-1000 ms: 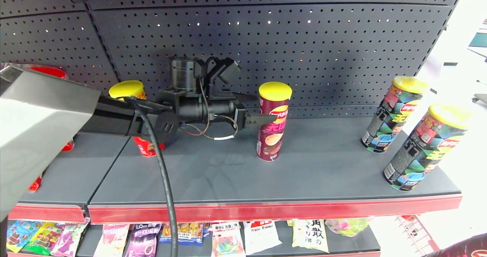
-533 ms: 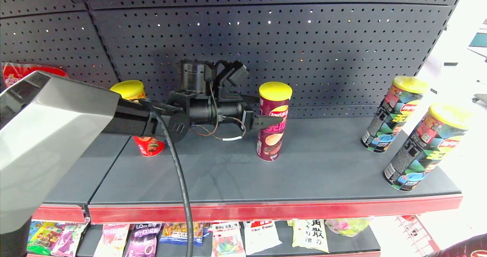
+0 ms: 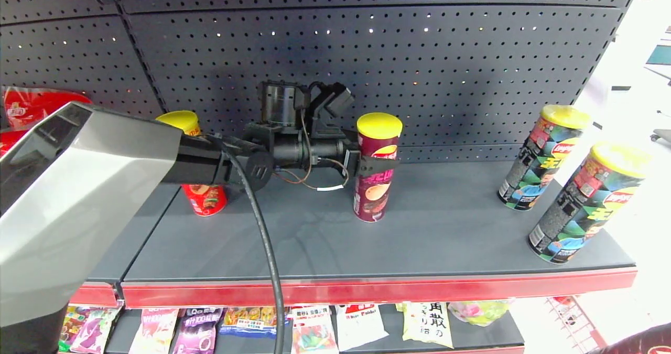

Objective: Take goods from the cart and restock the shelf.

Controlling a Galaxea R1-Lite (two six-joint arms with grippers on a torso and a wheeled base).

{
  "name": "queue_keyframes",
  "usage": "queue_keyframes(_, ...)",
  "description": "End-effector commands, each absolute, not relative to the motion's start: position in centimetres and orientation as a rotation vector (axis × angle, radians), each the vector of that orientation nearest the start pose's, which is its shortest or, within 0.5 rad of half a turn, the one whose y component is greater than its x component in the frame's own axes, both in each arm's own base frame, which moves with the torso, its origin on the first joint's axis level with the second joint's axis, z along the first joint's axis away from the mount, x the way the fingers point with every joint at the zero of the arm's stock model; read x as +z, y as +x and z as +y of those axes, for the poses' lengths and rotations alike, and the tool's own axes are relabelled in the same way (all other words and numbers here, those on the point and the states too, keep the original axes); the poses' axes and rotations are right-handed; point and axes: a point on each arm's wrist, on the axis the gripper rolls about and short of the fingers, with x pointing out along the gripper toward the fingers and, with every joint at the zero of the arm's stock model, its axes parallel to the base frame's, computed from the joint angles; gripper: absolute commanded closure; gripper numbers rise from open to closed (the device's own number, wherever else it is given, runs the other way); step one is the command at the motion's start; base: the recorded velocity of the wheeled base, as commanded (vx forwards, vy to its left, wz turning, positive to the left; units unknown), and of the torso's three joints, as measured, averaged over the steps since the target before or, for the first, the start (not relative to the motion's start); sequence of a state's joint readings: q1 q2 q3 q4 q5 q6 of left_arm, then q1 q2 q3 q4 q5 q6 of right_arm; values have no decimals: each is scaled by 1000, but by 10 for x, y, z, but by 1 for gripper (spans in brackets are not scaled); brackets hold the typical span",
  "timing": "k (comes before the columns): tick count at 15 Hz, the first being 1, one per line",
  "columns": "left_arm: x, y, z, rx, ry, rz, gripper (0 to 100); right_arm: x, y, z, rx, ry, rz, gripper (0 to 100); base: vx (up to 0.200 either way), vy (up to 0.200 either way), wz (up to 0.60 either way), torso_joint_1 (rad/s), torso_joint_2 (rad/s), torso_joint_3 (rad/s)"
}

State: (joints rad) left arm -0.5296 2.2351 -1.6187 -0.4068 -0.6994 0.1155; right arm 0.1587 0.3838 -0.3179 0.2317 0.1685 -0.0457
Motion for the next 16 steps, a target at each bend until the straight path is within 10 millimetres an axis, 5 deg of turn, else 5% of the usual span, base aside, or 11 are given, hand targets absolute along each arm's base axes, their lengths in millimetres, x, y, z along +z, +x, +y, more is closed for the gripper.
queue_keyframes(1,178,398,-250,-1234,84,139,0,146,-2,4,333,-44,293,100,0,0,0,0,0,0)
queue_keyframes(2,177,398,-251,-1233,82,143,100,146,-2,4,334,-44,293,100,0,0,0,0,0,0)
queue_keyframes(9,179,391,-255,-1258,81,146,100,146,-2,4,333,-44,291,100,0,0,0,0,0,0)
queue_keyframes(16,190,339,-225,-1377,153,145,100,148,-1,4,334,-44,285,100,0,0,0,0,0,0)
